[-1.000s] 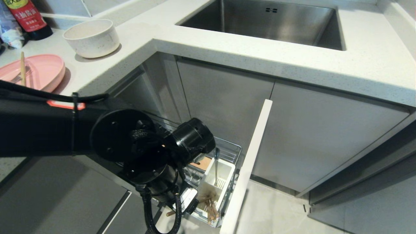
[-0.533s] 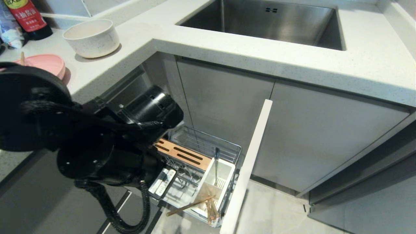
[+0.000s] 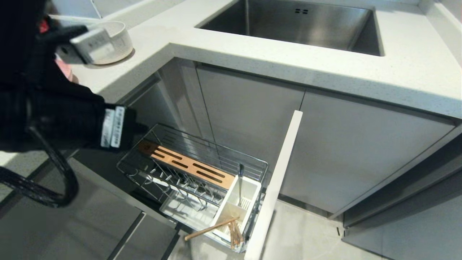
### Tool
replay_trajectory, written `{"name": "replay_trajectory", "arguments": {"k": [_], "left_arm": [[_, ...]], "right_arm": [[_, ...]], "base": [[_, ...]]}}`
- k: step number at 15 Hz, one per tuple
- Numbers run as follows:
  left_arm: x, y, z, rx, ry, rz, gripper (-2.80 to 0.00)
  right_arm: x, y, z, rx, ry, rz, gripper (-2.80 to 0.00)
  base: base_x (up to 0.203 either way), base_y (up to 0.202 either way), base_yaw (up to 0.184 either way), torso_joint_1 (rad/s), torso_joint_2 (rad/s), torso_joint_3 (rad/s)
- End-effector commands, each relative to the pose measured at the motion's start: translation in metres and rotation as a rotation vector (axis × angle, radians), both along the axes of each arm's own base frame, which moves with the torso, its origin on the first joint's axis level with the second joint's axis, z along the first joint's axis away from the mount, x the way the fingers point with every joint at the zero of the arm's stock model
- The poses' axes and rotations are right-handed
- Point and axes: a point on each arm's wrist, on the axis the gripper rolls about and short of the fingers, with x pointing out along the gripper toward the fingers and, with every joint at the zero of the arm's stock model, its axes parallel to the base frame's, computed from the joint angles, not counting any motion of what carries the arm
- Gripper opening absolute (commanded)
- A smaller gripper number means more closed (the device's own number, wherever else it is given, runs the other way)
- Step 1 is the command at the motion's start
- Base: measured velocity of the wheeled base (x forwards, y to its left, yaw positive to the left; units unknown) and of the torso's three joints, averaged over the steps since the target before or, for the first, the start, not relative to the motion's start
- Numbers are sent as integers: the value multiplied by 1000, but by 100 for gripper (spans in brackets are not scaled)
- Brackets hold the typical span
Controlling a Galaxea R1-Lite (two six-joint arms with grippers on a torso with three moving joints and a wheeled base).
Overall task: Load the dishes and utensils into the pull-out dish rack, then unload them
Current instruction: Pick up the chopsticks and place it in the cupboard
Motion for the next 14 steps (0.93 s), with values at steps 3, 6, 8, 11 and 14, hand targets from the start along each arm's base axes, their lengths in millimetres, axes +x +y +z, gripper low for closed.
{"name": "replay_trajectory", "arguments": {"k": [3,6,8,11,14], "left_arm": [[-15,37,39,-191,-221,110,-280],[-18,55,55,-256,-319,196,-280],[-18,67,65,-284,-362,276,-280],[-19,88,76,-281,-404,424,-280],[-20,102,82,-263,-385,535,-280]], "right_arm": [[0,0,0,0,0,0,-280],[0,0,0,0,0,0,-280],[0,0,0,0,0,0,-280],[0,0,0,0,0,0,-280],[0,0,0,0,0,0,-280]], "base": [[0,0,0,0,0,0],[0,0,0,0,0,0],[0,0,0,0,0,0],[0,0,0,0,0,0],[0,0,0,0,0,0]]}}
